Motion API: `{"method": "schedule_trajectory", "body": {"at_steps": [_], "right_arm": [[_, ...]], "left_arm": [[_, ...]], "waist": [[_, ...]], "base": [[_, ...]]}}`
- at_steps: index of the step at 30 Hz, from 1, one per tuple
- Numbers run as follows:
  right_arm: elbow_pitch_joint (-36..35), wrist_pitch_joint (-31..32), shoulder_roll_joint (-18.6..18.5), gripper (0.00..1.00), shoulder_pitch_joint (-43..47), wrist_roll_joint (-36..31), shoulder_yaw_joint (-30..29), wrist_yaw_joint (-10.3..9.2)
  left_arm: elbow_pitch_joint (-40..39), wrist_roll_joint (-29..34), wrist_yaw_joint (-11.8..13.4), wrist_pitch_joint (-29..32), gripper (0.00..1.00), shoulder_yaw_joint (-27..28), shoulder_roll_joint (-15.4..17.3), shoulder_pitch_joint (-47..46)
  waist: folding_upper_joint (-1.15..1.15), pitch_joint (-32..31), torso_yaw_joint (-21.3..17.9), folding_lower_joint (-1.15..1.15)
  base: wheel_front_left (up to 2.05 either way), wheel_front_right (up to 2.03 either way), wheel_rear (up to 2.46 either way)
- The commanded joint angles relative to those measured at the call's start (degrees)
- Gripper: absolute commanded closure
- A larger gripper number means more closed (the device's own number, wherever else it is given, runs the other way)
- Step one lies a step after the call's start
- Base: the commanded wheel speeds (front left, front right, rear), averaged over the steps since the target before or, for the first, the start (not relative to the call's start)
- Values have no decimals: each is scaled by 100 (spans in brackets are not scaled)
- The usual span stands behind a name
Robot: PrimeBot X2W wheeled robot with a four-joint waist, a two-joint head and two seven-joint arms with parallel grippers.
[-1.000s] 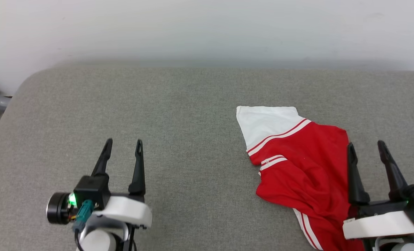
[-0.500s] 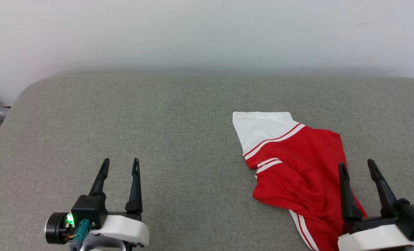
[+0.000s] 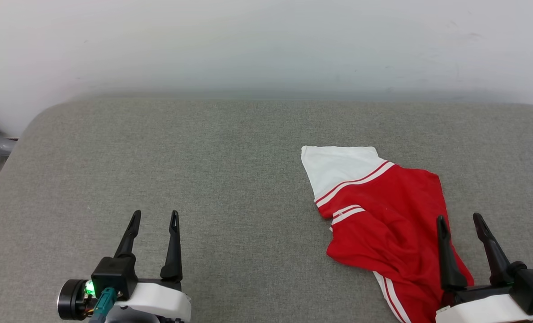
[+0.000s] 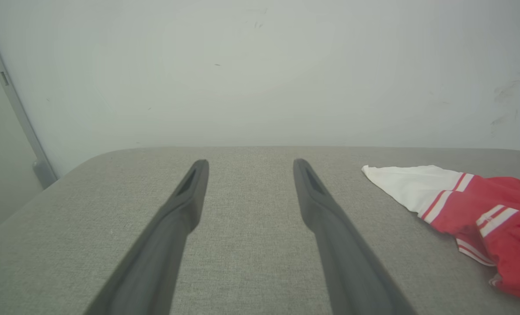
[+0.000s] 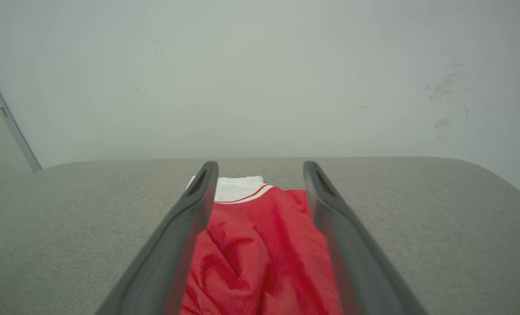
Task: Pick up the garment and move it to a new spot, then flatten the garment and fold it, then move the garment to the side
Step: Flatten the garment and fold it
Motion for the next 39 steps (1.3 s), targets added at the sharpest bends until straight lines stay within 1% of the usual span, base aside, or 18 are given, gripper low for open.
{"method": "schedule_trajectory", "body": {"at_steps": [1,7,24,31,35,39], "right_arm": [[15,-14,9,0,39,28,3,-4],[36,-14,9,0,30,43,41,-4],[35,-14,9,0,-5,95,70,-4],[-15,-14,9,0,-147,91,104,-4],[-59,-14,9,0,-250,83,109,-4],[-106,-14,9,0,-397,89,136,-4]], "left_arm": [[12,45,-21,-15,0,18,-19,69],[59,97,-117,-15,0,79,-59,96],[174,174,-234,-15,0,165,-107,-15],[190,156,-502,-15,0,77,-72,-617],[205,184,-626,-15,0,-72,69,-1292],[341,162,-694,-14,0,-396,238,-2079]], "waist": [[-1,-5,0,0],[-1,-24,-11,0],[-1,-62,-65,0],[-1,74,-146,0],[-1,219,-209,0],[-1,399,-319,0]], "base": [[0,0,0],[0,0,0],[0,0,0],[0,0,0],[0,0,0],[0,0,0]]}}
